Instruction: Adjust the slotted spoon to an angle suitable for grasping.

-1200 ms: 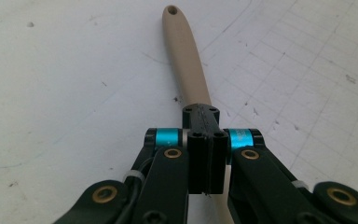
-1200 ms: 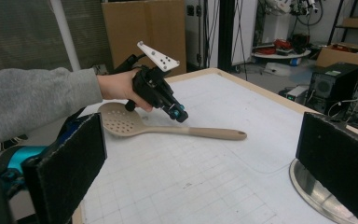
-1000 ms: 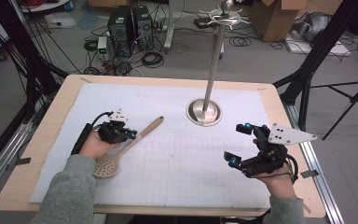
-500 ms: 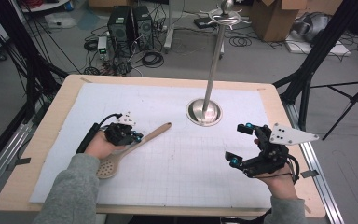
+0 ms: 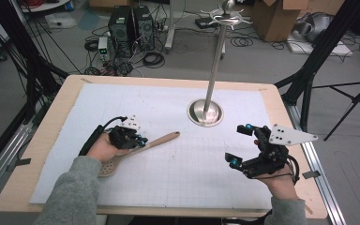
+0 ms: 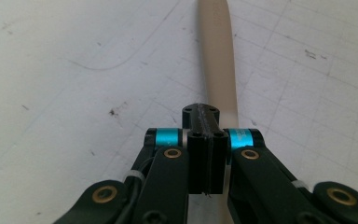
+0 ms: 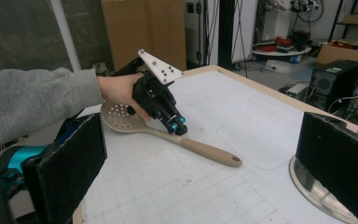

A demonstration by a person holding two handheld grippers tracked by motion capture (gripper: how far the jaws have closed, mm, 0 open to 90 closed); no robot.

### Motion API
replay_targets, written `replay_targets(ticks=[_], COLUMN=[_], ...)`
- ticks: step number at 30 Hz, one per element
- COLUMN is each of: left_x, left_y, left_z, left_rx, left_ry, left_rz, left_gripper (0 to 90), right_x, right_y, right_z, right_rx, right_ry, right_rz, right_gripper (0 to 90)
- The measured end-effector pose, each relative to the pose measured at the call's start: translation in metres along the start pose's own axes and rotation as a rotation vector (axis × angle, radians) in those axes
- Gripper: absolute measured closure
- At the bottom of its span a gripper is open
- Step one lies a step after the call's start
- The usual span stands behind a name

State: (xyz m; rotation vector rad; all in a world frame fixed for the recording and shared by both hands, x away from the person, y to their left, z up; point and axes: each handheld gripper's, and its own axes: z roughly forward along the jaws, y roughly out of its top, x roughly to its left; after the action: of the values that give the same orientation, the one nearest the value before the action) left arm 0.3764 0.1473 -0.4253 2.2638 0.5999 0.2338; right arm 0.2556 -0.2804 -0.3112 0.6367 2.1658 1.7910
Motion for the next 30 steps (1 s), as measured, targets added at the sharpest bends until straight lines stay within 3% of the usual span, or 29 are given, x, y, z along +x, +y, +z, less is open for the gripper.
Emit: replay_targets(ticks=[7, 11, 15, 20, 22, 24, 26, 28, 30], left_x=[-0.003, -0.014, -0.022, -0.027, -0.027, -0.029, -0.029, -0.029, -0.028], left_y=[0.003, 0.007, 0.004, -0.006, -0.008, -0.014, -0.016, -0.018, -0.019], left_z=[-0.018, -0.036, -0.045, -0.051, -0.053, -0.059, -0.060, -0.065, -0.065], left_rx=[-0.038, -0.096, -0.121, -0.143, -0.145, -0.189, -0.189, -0.193, -0.203], left_ry=[0.019, 0.032, 0.050, 0.089, 0.086, 0.067, 0.057, 0.032, 0.009], left_rz=[-0.006, 0.010, 0.030, -0.015, -0.028, -0.075, -0.077, -0.074, -0.072], left_gripper=[89.6, 86.7, 72.7, 56.2, 48.6, 44.1, 33.1, 30.0, 13.9], right_x=[-0.001, 0.000, 0.000, 0.001, 0.001, 0.001, -0.001, -0.001, -0.002], right_y=[-0.001, -0.001, -0.002, -0.003, -0.004, -0.007, -0.008, -0.008, -0.008], right_z=[0.000, 0.002, 0.005, 0.007, 0.007, 0.010, 0.012, 0.013, 0.014], right_rx=[0.002, 0.009, 0.019, 0.032, 0.025, 0.035, 0.046, 0.048, 0.045], right_ry=[-0.004, -0.003, 0.000, -0.004, -0.010, -0.003, -0.003, -0.002, 0.001], right_rz=[0.004, 0.002, -0.005, 0.000, -0.003, 0.000, -0.007, 0.005, 0.004], right_gripper=[0.3, 0.3, 0.3, 0.4, 0.4, 0.3, 0.3, 0.4, 0.3])
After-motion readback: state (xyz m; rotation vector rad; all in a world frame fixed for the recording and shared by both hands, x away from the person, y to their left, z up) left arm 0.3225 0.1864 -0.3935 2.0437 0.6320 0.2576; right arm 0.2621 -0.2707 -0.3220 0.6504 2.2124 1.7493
